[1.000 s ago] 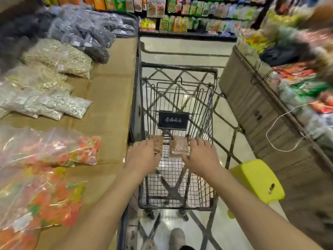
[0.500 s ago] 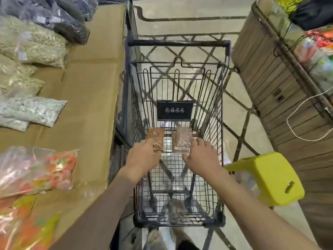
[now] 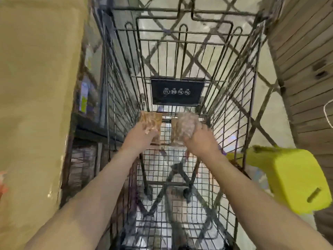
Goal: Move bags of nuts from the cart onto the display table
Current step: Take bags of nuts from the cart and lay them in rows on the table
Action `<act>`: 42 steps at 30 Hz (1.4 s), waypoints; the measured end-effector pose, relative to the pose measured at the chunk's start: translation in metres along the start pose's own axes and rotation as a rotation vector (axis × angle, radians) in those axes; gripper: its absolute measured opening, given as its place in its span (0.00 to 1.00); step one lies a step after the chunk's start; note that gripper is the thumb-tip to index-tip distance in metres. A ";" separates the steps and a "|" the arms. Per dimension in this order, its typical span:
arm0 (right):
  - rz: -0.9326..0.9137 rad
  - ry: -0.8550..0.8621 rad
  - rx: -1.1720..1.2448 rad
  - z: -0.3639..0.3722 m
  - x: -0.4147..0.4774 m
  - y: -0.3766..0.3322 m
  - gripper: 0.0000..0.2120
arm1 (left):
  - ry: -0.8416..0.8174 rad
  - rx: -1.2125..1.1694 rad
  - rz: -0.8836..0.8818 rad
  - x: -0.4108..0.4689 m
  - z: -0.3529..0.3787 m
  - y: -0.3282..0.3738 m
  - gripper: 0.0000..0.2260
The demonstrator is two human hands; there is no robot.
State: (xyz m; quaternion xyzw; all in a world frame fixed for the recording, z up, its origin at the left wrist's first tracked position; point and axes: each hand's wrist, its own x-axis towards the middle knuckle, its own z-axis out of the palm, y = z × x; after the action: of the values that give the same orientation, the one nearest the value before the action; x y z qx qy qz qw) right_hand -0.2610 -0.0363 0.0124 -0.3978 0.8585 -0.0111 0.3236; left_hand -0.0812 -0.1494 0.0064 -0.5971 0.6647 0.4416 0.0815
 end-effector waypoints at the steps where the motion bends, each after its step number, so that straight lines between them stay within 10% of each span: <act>1: 0.042 0.005 0.056 0.008 0.014 0.004 0.35 | 0.022 -0.036 -0.022 0.013 0.004 -0.006 0.13; 14: 0.361 -0.075 0.405 0.076 0.115 0.036 0.28 | 0.140 -0.033 -0.265 0.120 0.064 -0.052 0.32; 19: 0.415 -0.042 0.505 0.099 0.140 0.056 0.48 | 0.160 0.014 -0.255 0.135 0.078 -0.064 0.32; 23: 0.469 -0.062 0.703 0.106 0.150 0.060 0.30 | 0.208 0.004 -0.271 0.144 0.081 -0.065 0.30; 42: 0.434 -0.229 1.040 0.110 0.179 0.087 0.16 | 0.027 -0.366 -0.432 0.177 0.095 -0.062 0.25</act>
State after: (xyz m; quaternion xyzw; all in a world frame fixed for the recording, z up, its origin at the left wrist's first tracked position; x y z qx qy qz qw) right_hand -0.3419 -0.0742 -0.1965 0.0002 0.7613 -0.3222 0.5626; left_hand -0.1159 -0.2057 -0.1932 -0.7356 0.4322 0.5187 0.0556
